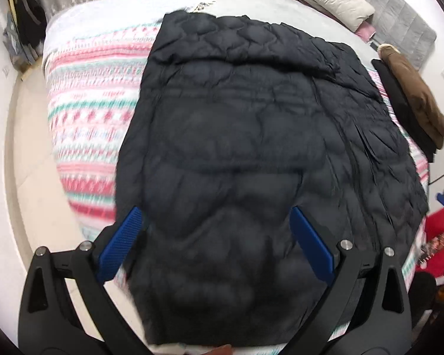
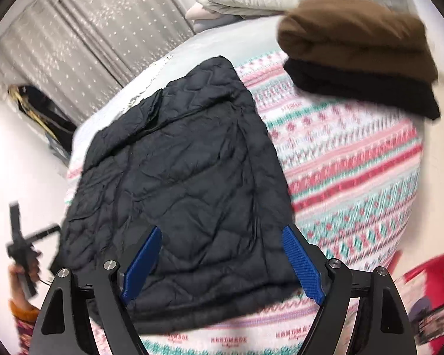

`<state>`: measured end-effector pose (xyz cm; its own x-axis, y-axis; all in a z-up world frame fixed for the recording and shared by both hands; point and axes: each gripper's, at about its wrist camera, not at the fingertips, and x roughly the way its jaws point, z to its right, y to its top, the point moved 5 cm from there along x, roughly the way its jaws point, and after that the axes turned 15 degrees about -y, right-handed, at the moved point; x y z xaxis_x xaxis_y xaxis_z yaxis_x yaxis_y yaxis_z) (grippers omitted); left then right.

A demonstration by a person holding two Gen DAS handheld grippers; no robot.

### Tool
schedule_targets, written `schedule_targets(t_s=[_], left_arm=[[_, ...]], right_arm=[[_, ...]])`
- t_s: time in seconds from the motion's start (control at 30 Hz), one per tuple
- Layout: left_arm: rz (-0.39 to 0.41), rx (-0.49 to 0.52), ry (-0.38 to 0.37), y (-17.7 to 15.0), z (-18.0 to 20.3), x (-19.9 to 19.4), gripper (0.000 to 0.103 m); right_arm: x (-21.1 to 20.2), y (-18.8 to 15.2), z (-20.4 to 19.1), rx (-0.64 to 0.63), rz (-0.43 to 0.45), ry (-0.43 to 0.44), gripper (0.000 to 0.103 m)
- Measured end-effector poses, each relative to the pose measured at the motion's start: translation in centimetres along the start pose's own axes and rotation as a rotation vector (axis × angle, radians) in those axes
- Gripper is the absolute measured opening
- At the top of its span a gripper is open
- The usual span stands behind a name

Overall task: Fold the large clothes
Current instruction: 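Grasp the jacket hem with the right gripper and lift it toward the collar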

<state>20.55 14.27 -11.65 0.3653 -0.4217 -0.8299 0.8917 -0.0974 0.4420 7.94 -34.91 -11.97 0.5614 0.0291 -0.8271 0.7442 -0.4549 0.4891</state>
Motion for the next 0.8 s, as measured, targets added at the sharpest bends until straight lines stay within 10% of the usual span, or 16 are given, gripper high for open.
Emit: schedule_targets(t_s=[0.47,0.7,0.8], left_arm=[[0.002,-0.284,-0.236,-6.3,-6.8,0.3,0.100],[0.002,-0.172,-0.135,-7.8,-3.7,1.0,0.081],[0.023,-0.154,-0.128,-8.0,-2.8,0.1,0.049]], right_arm=[[5.3,-2.7,3.8,0.173,-0.146,0.062,0.085],[6.4,-2.7,4.1,0.210,-0.179,0.111,0.083],[6.7,-2.8,3.1,0.194,-0.197,0.156,0.044]])
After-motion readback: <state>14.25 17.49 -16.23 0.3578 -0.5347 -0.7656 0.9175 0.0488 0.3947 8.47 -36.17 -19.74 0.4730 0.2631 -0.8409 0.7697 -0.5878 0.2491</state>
